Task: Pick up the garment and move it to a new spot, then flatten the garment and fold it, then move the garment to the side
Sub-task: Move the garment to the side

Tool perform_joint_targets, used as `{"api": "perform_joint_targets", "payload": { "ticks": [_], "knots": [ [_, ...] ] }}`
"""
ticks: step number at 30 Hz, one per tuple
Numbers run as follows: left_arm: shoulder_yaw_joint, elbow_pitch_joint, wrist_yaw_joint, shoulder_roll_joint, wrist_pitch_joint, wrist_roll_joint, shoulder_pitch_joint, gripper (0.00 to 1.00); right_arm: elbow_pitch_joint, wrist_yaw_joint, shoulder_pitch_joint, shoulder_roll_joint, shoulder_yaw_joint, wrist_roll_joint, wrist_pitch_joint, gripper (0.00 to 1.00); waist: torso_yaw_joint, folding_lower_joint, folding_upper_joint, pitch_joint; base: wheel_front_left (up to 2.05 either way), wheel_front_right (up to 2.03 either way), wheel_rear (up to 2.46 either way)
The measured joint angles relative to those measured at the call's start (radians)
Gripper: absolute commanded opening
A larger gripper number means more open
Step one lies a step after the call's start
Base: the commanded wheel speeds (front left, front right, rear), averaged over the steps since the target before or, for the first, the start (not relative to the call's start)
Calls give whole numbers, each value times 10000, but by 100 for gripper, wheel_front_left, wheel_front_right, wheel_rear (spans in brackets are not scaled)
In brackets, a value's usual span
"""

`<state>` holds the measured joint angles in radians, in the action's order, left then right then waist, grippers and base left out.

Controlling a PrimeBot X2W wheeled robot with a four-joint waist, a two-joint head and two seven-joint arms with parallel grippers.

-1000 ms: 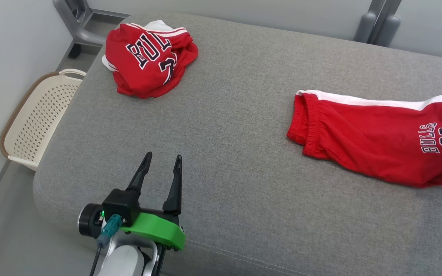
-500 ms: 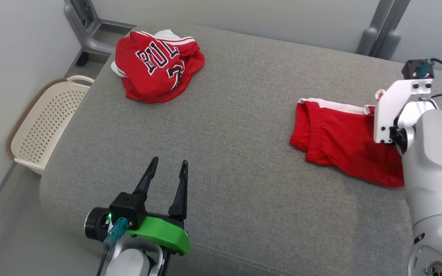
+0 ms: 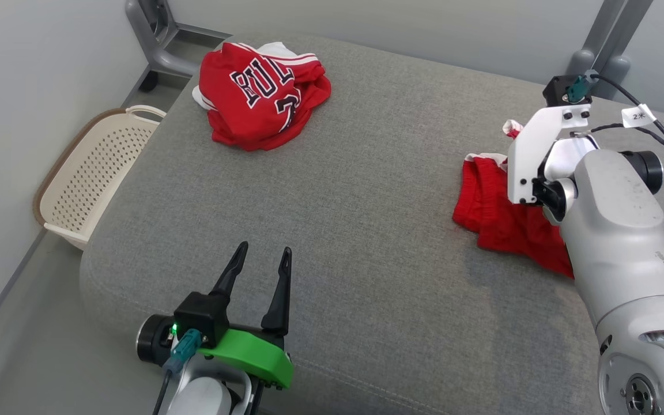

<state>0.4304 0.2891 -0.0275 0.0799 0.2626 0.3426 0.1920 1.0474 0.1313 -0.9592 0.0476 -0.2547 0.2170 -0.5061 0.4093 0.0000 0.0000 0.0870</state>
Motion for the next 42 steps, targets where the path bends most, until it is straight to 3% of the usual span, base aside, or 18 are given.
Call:
{"api": "perform_joint_targets", "payload": {
  "ticks": [13,14,15,16,23,29,36,42],
  "knots": [
    [33,104,13,-82,0,67,35,100,1421,0,-347,8,832,-769,769,0,306,0,0,158,0,0,0],
    [27,107,13,-92,0,69,36,100,1492,0,-339,8,844,-775,798,6,303,0,0,160,0,0,0],
    [25,109,13,-100,0,69,37,100,1544,0,-338,8,865,-780,863,58,299,0,0,164,0,0,0],
    [19,111,13,-105,0,69,37,100,1584,0,-338,8,859,-821,932,100,291,0,0,168,0,0,0],
    [-58,138,19,-132,0,69,43,100,1689,0,-668,6,755,-1267,1962,100,131,0,0,162,0,0,0],
    [-171,159,23,-125,0,61,38,100,1335,0,-688,8,-130,-669,2428,100,-151,0,0,29,0,0,0],
    [-272,92,12,-92,0,23,28,100,817,-2,288,443,-1707,485,1103,100,-512,0,0,-88,0,0,0],
    [-249,65,25,-94,0,-8,29,100,107,-2,655,326,-2972,972,178,100,-655,0,0,37,0,0,0]
  ]
}}
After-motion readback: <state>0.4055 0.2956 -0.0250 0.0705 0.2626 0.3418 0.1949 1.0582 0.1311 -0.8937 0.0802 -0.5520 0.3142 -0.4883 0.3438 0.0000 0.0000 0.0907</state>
